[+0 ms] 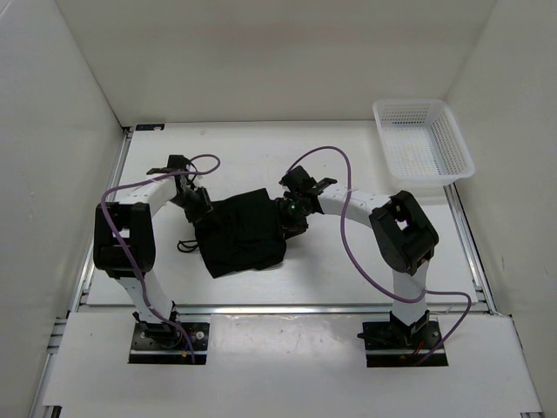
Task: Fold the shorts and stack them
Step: Fold the shorts
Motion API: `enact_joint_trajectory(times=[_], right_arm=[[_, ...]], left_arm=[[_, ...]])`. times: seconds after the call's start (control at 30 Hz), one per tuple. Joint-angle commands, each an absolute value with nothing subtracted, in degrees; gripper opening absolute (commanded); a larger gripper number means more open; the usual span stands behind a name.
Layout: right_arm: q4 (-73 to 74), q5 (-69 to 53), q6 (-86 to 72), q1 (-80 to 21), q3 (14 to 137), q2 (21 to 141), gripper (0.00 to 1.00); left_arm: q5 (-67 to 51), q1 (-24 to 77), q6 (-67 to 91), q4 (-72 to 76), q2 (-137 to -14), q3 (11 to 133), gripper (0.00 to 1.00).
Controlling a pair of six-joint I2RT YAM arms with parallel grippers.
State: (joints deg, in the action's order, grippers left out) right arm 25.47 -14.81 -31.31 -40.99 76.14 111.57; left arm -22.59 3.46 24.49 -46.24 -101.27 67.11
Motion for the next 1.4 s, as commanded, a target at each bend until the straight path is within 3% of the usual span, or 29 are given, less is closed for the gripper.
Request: enact_joint_trajectory(times=[0.0,0.03,0.3,0.4,0.43,0.57,0.9,0.97,1.0,1.03,1.07,1.2,1.33,1.37], right_arm=[[25.05,-14.41,-31.2,-41.22,76.11,108.81,0.46],[25.05,-14.41,-31.2,-41.22,76.11,108.81,0.46],[25.58,-14.41,-30.67,-41.22,76.11,108.19,0.46],[25.58,-17.22,-30.15,-41.22,76.64,106.88,0.64],[25.58,-17.23,-30.15,-41.22,76.64,106.88,0.78],[26.81,-17.75,-29.1,-41.22,78.57,106.26,0.96],[27.33,-18.46,-29.09,-41.22,83.32,112.06,0.96],[27.33,-18.98,-29.09,-41.22,83.32,112.59,0.96],[27.33,-18.98,-29.09,-41.22,83.32,112.59,0.96],[27.33,-19.51,-29.09,-41.74,83.84,113.2,0.96],[27.33,-20.03,-29.09,-41.75,83.85,113.2,0.96],[26.81,-20.82,-29.09,-42.28,85.17,115.3,0.94],[24.18,-22.76,-29.62,-42.8,85.17,117.25,0.79],[23.39,-23.55,-30.4,-43.32,85.17,117.86,0.68]], left_arm=[[-24.87,3.96,23.82,-45.35,-98.35,67.93,0.24],[-25.48,3.96,23.82,-45.35,-98.35,67.94,0.1],[-17.94,2.12,28.64,-47.81,-85.89,68.47,0.1],[-12.94,1.58,30.22,-52.37,-81.75,69.17,0.1],[-9.7,1.58,30.76,-53.43,-80.87,69.17,0.1],[-5.28,0.01,33.84,-54.23,-77.17,64.79,0.1],[0.08,-3.69,33.13,-49.66,-91.4,62.31,0.1],[0.09,-4.21,33.13,-49.66,-91.93,62.31,0.25],[0.09,-4.83,33.13,-49.66,-91.93,62.31,0.39],[0.09,-4.83,32.53,-49.66,-91.93,62.31,0.59],[0.09,-5.44,32.52,-49.66,-91.93,62.31,0.93],[-0.52,-6.5,31.38,-49.13,-91.93,62.84,0.98],[-1.14,-6.5,30.24,-48.6,-91.93,62.84,0.98],[-1.66,-6.5,30.23,-48.6,-91.93,62.84,0.98]])
